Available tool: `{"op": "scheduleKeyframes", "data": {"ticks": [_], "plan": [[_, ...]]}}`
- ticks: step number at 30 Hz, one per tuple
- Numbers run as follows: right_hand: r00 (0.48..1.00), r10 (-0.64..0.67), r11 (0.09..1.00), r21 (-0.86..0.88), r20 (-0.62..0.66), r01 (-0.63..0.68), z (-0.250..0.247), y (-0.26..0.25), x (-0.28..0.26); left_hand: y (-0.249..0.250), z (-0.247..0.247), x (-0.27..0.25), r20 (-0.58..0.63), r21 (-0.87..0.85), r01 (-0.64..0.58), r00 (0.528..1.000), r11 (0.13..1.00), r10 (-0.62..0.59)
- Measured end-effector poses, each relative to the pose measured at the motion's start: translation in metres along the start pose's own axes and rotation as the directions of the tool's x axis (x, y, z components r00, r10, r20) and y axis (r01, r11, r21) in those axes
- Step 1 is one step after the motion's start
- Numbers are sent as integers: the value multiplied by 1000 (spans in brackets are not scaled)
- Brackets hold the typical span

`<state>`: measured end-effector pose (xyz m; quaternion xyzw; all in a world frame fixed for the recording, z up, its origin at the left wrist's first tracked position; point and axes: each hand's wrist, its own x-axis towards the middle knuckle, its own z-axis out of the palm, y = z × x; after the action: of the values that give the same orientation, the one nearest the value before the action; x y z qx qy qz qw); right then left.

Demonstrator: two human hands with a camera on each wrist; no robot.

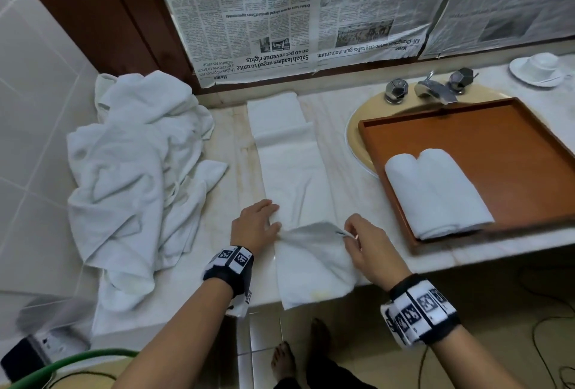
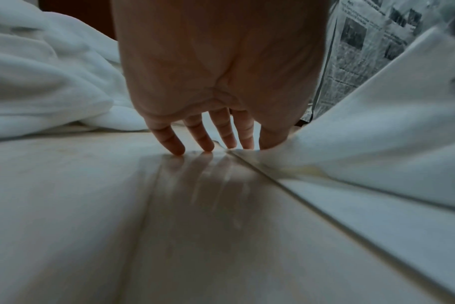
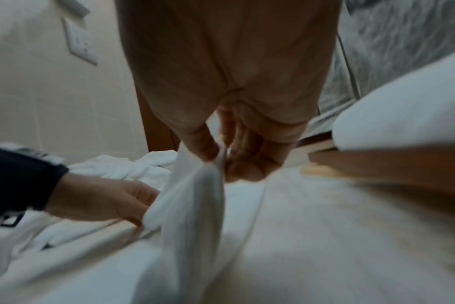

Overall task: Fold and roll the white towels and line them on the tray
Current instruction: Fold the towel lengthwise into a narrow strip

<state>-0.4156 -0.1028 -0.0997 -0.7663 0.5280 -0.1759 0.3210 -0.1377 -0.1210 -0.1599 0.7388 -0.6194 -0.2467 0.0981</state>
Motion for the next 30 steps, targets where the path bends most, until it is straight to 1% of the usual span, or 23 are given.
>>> {"op": "scheduleKeyframes", "data": {"ticks": [1,2,4,5,7,9,12,14,18,21,25,27,30], "plan": [[997,-43,999,-30,-67,41,-2,0,-13,1,1,0,1,-9,5,1000,1000,-5],[992,-73,996,-54,-106,68,-2,-1,-26,1,1,0,6,-21,11,1000,1000,-10],[987,-89,994,-70,-137,80,5,-2,-50,2,3,0,25,-43,12,1000,999,-11],[987,-92,994,-73,-133,83,11,-3,-61,3,3,-1,30,-47,10,1000,999,-8],[993,-94,991,-106,-72,86,26,0,-77,4,2,-1,19,-40,10,1000,999,-9],[998,-53,992,-114,-13,51,44,9,-87,7,1,-2,18,-35,20,1000,999,-19],[996,64,996,-56,-56,-67,62,21,-89,9,2,-5,33,-29,26,999,999,-25],[993,80,994,-70,-92,-87,65,24,-87,9,4,-7,38,-13,15,999,1000,-15],[986,84,996,44,-143,-78,52,36,-79,7,5,-9,40,37,-7,999,999,5],[983,152,984,113,-102,-140,35,42,-72,6,5,-8,62,48,-5,998,999,2],[972,219,972,109,-81,-209,18,44,-67,7,4,-6,70,36,8,997,999,-11],[966,221,973,105,-135,-208,13,47,-70,6,5,-5,65,36,13,998,999,-16],[942,201,977,130,-270,-171,8,53,-81,6,6,-3,68,25,21,997,999,-22]]}}
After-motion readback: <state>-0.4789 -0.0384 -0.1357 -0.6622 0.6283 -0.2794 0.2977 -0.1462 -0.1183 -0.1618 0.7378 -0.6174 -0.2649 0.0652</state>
